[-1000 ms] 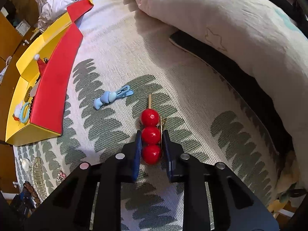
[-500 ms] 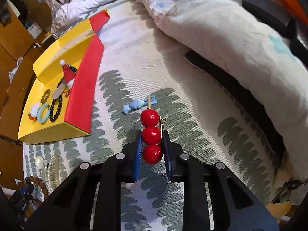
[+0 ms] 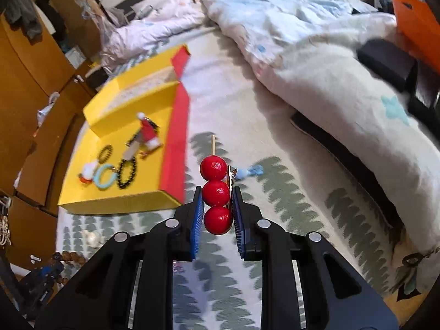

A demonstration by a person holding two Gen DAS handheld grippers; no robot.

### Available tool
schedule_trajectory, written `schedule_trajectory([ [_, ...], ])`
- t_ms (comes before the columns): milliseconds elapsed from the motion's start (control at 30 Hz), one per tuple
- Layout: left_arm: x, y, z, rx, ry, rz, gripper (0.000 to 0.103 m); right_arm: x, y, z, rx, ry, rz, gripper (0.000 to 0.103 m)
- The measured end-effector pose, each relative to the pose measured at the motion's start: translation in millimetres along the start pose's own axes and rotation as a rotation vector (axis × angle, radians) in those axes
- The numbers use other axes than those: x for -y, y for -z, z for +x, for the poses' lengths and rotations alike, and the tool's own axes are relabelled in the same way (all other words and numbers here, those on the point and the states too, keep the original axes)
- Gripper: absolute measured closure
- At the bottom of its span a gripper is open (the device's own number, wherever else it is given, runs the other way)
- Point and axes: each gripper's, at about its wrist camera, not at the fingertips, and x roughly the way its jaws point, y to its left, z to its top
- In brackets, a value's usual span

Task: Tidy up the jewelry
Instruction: 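Close left gripper on the brown bracelet while right gripper grasps the red bead pin, then carry brown bracelet and red bead pin into the yellow box and open both grippers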

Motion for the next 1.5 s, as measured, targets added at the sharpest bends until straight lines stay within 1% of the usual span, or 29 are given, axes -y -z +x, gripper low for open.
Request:
schedule_trajectory([
  [167, 5, -9, -7, 0.024, 0.014, -0.003, 0.084, -31, -5, -4, 0.015, -0.077, -0.035, 0.082],
  [333, 6, -21, -16, 0.05, 0.03, -0.023, 0.084, -60, -7, -1, 0.017, -0.111, -0.074, 0.082],
  [433, 5, -31, -27, 0.08, 0.039, -0.029, 0.084, -80, -9, 3, 0.013, -0.157, -0.095, 0.082],
  [467, 5, -36, -31, 0.094, 0.038, -0.032, 0.084, -87, -10, 6, 0.011, -0.175, -0.104, 0.082],
  [533, 7, -46, -37, 0.116, 0.032, -0.027, 0.084, -97, -13, 13, 0.005, -0.184, -0.119, 0.082],
  [733, 15, -87, -40, 0.163, 0.017, -0.011, 0.084, -111, -20, 49, -0.037, -0.218, -0.109, 0.082],
  [867, 18, -114, -26, 0.159, 0.006, -0.005, 0.084, -118, -26, 72, -0.057, -0.21, -0.107, 0.082],
  [1000, 23, -141, -2, 0.15, 0.002, 0.015, 0.084, -121, -32, 91, -0.086, -0.19, -0.113, 0.082],
  [1067, 26, -151, 10, 0.135, 0.014, 0.023, 0.084, -121, -33, 102, -0.101, -0.168, -0.115, 0.082],
  [1300, 38, -187, 56, 0.072, 0.053, 0.057, 0.084, -113, -36, 128, -0.147, -0.139, -0.112, 0.082],
  [1467, 49, -208, 87, 0.03, 0.097, 0.077, 0.084, -110, -36, 139, -0.175, -0.126, -0.11, 0.082],
  [1500, 51, -212, 95, 0.017, 0.115, 0.082, 0.084, -110, -37, 141, -0.178, -0.124, -0.112, 0.082],
])
